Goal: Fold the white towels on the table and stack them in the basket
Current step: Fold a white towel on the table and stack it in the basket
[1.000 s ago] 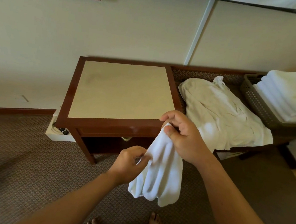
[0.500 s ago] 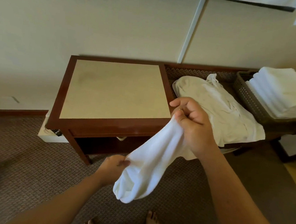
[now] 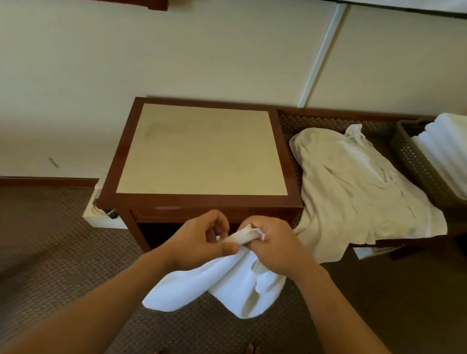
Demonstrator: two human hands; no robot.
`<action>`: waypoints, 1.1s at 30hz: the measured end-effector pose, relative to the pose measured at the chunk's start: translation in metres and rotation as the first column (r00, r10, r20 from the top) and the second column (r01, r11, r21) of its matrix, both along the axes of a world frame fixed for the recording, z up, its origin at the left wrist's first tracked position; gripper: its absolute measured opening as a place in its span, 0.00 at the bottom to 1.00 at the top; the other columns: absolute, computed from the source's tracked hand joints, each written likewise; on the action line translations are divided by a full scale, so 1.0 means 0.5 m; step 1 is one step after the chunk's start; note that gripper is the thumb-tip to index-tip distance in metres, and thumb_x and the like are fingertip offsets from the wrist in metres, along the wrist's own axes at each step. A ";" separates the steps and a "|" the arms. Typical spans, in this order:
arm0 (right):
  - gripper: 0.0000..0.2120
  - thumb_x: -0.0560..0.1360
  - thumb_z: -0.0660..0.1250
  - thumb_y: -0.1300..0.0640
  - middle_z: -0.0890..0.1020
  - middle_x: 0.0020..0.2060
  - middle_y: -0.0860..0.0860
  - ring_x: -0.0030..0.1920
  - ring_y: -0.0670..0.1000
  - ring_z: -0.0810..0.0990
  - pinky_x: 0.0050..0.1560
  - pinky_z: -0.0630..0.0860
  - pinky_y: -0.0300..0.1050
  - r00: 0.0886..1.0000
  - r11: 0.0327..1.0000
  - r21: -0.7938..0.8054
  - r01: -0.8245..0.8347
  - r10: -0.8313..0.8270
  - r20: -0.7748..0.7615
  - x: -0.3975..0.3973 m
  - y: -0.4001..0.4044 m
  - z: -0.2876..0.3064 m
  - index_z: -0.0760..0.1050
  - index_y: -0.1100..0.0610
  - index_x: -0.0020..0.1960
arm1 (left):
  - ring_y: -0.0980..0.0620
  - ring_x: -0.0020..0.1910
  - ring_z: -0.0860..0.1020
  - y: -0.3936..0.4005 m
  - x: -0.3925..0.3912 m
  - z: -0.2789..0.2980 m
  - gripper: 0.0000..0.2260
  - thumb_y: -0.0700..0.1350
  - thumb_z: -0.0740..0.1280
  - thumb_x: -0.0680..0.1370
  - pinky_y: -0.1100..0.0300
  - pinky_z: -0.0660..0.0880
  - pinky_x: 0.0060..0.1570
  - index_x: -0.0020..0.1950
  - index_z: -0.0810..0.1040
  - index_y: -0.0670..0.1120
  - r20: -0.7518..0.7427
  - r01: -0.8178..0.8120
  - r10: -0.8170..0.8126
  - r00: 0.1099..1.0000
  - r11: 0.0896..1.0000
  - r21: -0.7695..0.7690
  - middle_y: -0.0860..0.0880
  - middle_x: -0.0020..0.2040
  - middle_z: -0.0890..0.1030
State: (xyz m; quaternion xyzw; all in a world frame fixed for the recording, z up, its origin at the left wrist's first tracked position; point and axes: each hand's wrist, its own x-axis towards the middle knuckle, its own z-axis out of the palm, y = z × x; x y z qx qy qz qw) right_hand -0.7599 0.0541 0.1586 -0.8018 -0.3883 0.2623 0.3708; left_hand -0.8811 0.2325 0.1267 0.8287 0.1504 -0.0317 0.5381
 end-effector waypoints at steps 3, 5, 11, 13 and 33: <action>0.15 0.74 0.65 0.64 0.85 0.42 0.55 0.46 0.62 0.82 0.49 0.78 0.61 0.992 0.990 0.114 0.079 -0.067 -0.104 0.005 -0.008 0.002 0.84 0.46 0.48 | 0.58 0.43 0.78 0.033 -0.038 -0.080 0.11 0.63 0.71 0.72 0.57 0.74 0.45 0.49 0.80 0.59 -0.193 0.124 -0.097 0.976 0.984 0.131 0.59 0.43 0.79; 0.10 0.72 0.67 0.64 0.83 0.41 0.61 0.46 0.63 0.82 0.47 0.78 0.59 0.976 0.967 0.200 0.159 -0.124 -0.178 0.009 -0.010 0.006 0.85 0.53 0.46 | 0.54 0.45 0.79 0.039 -0.054 -0.120 0.14 0.63 0.69 0.74 0.50 0.76 0.49 0.50 0.80 0.55 -0.251 0.130 -0.080 0.965 0.974 0.186 0.56 0.45 0.80; 0.13 0.64 0.67 0.63 0.65 0.30 0.66 0.32 0.58 0.62 0.33 0.62 0.44 0.922 0.866 0.329 0.375 -0.312 -0.230 0.012 -0.007 0.018 0.65 0.72 0.33 | 0.54 0.42 0.80 0.040 -0.054 -0.158 0.12 0.64 0.71 0.74 0.50 0.76 0.45 0.43 0.80 0.56 -0.359 0.144 -0.078 0.930 0.976 0.163 0.54 0.41 0.81; 0.13 0.63 0.66 0.64 0.61 0.29 0.62 0.31 0.54 0.61 0.31 0.60 0.41 0.894 0.820 0.359 0.445 -0.386 -0.227 0.019 -0.011 0.029 0.62 0.68 0.31 | 0.51 0.47 0.81 0.032 -0.052 -0.164 0.12 0.61 0.72 0.77 0.52 0.78 0.48 0.50 0.80 0.53 -0.366 0.105 -0.091 0.926 0.994 0.018 0.51 0.48 0.82; 0.08 0.59 0.68 0.64 0.72 0.26 0.52 0.31 0.51 0.70 0.33 0.66 0.43 0.849 0.773 0.366 0.519 -0.417 -0.323 0.041 -0.059 0.075 0.75 0.53 0.26 | 0.50 0.38 0.77 -0.052 -0.022 -0.196 0.08 0.50 0.69 0.82 0.48 0.78 0.40 0.54 0.81 0.46 -0.344 -0.328 0.221 0.913 0.897 -0.295 0.44 0.44 0.82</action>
